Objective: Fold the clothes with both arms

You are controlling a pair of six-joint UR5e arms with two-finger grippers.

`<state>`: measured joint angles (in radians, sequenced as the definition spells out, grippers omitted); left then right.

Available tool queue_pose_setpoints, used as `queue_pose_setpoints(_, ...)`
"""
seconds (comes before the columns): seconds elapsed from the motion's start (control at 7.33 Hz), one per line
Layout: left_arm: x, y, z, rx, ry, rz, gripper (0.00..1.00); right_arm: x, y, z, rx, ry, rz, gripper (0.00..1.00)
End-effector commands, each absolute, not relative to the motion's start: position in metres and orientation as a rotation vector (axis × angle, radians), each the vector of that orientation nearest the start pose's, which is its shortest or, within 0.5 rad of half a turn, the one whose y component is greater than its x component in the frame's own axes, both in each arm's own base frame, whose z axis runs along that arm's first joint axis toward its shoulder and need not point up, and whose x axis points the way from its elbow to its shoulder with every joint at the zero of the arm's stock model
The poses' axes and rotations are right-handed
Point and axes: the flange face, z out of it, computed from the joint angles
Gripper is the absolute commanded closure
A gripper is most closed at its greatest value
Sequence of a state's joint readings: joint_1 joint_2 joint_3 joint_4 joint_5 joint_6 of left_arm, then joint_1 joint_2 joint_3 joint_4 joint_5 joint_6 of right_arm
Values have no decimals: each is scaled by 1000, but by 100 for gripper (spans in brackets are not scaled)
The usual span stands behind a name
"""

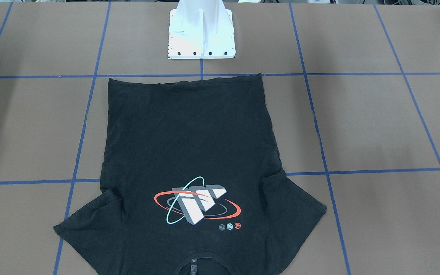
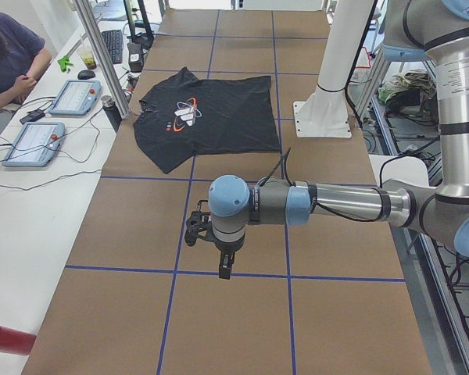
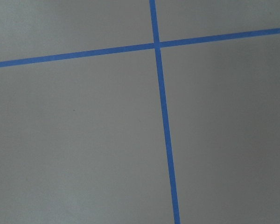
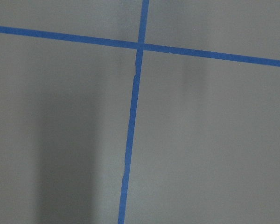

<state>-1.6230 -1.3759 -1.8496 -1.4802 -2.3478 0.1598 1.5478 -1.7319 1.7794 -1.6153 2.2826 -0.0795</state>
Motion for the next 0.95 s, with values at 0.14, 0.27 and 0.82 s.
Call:
queue_pose_setpoints(0.14, -85, -407, 611, 90, 773, 106, 0, 58, -425, 637, 26, -721, -99, 0)
queue_pose_setpoints(0.27, -85, -408, 604, 106, 771, 113, 0, 57, -428, 634, 35, -727, -102, 0)
queue_pose_setpoints(0.82, -87, -471, 531, 281, 762, 179, 0, 50, -492, 561, 185, -722, -175, 0)
